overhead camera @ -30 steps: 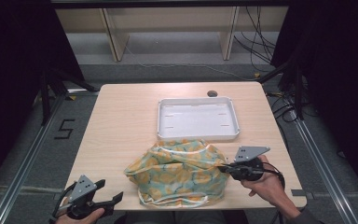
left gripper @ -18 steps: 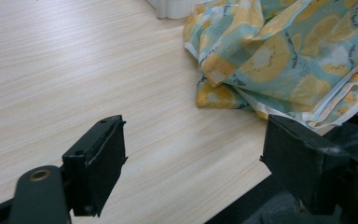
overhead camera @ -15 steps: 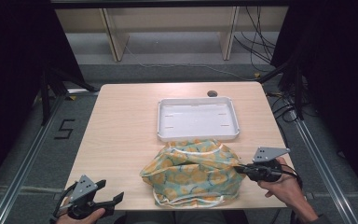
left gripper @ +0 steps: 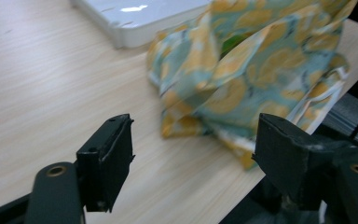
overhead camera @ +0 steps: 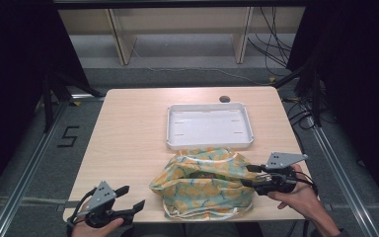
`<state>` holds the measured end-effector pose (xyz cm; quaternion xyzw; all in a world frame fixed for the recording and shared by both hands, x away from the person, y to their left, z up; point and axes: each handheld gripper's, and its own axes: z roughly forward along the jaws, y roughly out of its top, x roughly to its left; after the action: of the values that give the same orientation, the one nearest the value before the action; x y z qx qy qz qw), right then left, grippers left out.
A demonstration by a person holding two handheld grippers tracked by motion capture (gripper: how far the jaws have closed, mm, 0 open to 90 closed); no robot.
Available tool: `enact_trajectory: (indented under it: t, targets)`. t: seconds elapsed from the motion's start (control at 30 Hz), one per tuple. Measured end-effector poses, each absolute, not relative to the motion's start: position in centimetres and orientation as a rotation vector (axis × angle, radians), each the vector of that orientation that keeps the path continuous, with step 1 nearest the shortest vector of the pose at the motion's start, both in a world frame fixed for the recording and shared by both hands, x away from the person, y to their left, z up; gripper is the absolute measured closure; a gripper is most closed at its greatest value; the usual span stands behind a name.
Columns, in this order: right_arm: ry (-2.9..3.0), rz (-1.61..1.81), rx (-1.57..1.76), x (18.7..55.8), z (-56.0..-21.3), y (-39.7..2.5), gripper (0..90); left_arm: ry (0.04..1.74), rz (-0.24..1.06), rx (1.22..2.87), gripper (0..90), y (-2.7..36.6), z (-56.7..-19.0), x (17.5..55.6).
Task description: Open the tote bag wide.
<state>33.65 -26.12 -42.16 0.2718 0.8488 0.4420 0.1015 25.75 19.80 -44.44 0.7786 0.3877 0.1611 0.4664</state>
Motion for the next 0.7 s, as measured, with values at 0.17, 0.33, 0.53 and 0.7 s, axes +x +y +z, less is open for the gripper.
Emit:
enact_trajectory:
  t: [0.17,0.33,0.53,0.7]
  targets:
    - [2.551,1.285,0.751,34.6,-41.7,-24.2,45.8,0.859,0.386,1.971,29.9,16.4,-43.6,26.9]
    - [2.567,1.266,0.693,35.6,-41.6,-22.6,45.7,0.797,0.382,2.006,36.4,13.7,-43.1,28.0]
    - [2.612,1.241,0.618,36.5,-41.4,-20.8,46.4,0.734,0.366,2.042,42.9,10.6,-43.1,29.7]
    - [2.647,1.215,0.607,37.0,-41.5,-19.4,47.5,0.693,0.363,2.088,43.3,9.5,-43.2,30.9]
